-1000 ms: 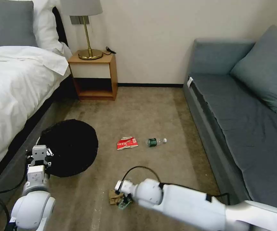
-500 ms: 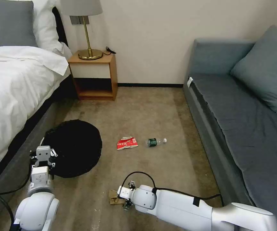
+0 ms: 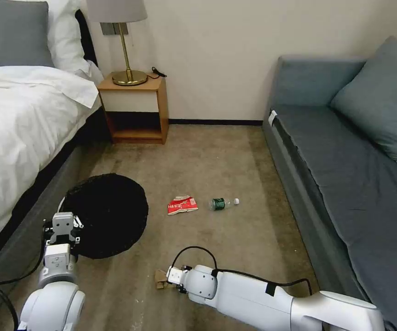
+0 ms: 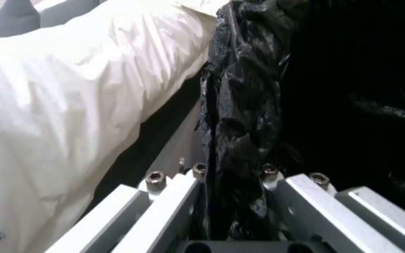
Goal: Pick up the trash bin, then pick up the garbage on the floor and place it into the trash bin.
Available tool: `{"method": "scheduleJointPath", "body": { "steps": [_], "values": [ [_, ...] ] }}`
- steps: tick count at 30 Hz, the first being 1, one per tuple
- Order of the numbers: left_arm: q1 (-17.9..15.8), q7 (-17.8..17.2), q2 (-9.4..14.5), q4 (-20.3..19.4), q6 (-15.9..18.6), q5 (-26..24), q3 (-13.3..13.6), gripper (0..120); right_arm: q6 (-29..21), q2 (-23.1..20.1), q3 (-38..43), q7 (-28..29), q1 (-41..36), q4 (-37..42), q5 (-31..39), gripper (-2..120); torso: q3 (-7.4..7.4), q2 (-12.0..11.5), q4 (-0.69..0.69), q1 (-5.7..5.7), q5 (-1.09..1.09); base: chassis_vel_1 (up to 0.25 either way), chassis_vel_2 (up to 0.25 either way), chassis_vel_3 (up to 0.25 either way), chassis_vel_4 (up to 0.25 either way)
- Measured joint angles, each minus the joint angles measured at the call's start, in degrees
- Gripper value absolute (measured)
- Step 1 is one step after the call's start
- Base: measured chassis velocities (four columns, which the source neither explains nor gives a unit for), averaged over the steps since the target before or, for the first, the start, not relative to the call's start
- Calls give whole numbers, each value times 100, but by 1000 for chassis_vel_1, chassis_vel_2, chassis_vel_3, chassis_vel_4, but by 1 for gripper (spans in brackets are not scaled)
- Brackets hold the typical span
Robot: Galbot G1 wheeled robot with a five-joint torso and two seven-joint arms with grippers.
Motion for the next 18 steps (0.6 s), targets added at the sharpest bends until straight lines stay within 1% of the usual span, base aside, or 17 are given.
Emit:
{"method": "scheduleJointPath", "body": {
  "steps": [1,2,6,7,10,15,18],
  "values": [
    [1,1,-1,0,-4,11,0,1,0,-5,30,0,-12,8,-7,32,0,0,0,0,0,0,0,0,0],
    [1,1,-1,0,-4,11,0,1,0,-5,30,0,-12,8,-7,32,0,0,0,0,0,0,0,0,0],
    [38,5,-31,2,-71,130,-13,1,0,-26,234,-16,-103,80,-80,13,0,0,0,0,0,0,0,0,0],
    [38,5,-31,2,-71,130,-13,1,0,-26,234,-16,-103,80,-80,13,0,0,0,0,0,0,0,0,0],
    [68,6,-43,-39,-73,139,-34,1,0,-47,405,-40,-189,144,-142,0,0,0,0,0,0,0,0,0,0],
    [102,7,-70,-41,-79,154,-47,1,0,-61,630,-42,-293,211,-206,0,0,0,0,0,-1,0,0,0,0],
    [141,6,-122,40,-131,163,-78,1,0,-92,1117,-31,-474,352,-270,0,0,0,0,0,0,0,0,0,0]
  ]
}}
